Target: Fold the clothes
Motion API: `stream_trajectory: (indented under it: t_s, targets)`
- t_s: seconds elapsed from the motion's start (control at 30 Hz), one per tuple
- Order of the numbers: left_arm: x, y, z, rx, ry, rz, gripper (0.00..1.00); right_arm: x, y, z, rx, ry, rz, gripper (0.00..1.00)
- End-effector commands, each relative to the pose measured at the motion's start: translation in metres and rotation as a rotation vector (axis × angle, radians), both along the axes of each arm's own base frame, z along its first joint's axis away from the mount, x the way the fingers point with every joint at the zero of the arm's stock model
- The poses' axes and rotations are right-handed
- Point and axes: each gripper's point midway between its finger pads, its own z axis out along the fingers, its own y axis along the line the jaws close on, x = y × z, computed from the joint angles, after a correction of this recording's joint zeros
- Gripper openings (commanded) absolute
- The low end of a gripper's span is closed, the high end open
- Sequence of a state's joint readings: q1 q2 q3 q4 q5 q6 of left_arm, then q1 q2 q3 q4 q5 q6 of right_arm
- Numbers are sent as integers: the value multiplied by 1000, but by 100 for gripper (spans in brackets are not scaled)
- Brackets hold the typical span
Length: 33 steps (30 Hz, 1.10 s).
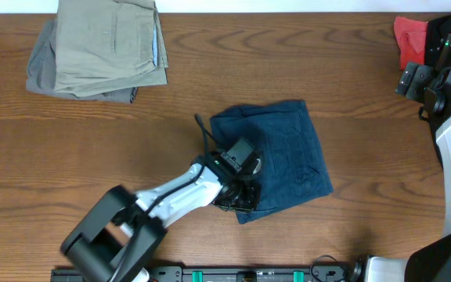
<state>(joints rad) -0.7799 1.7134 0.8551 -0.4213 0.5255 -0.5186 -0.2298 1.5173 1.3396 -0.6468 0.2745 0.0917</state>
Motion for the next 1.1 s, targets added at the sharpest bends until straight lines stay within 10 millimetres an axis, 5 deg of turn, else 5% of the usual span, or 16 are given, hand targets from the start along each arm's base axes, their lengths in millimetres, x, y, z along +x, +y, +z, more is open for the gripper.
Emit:
stream_trajectory:
  t_s: [0.0,0.23,0.5,0.63,0.83,0.97,1.07]
  targets:
    - [-13,11,-19,71,84,12,6,-1,-4,-1,-4,3,-19,99]
    - [-6,17,0,71,85,37,6,-1,-4,-1,-4,2,-18,99]
    - [17,16,79,-87,-128,9,7,-1,-4,-1,-4,2,-18,99]
    - [42,56,101,-17,-246,133,74,-1,-4,-1,-4,2,-19,99]
    - [68,126,96,145,-274,341,90,-1,-4,-1,-4,2,-18,99]
    - [79,140,77,164,-252,401,92,-1,-4,-1,-4,2,-18,99]
    - [83,130,63,131,-203,393,92,-1,-4,-1,-4,2,-18,99]
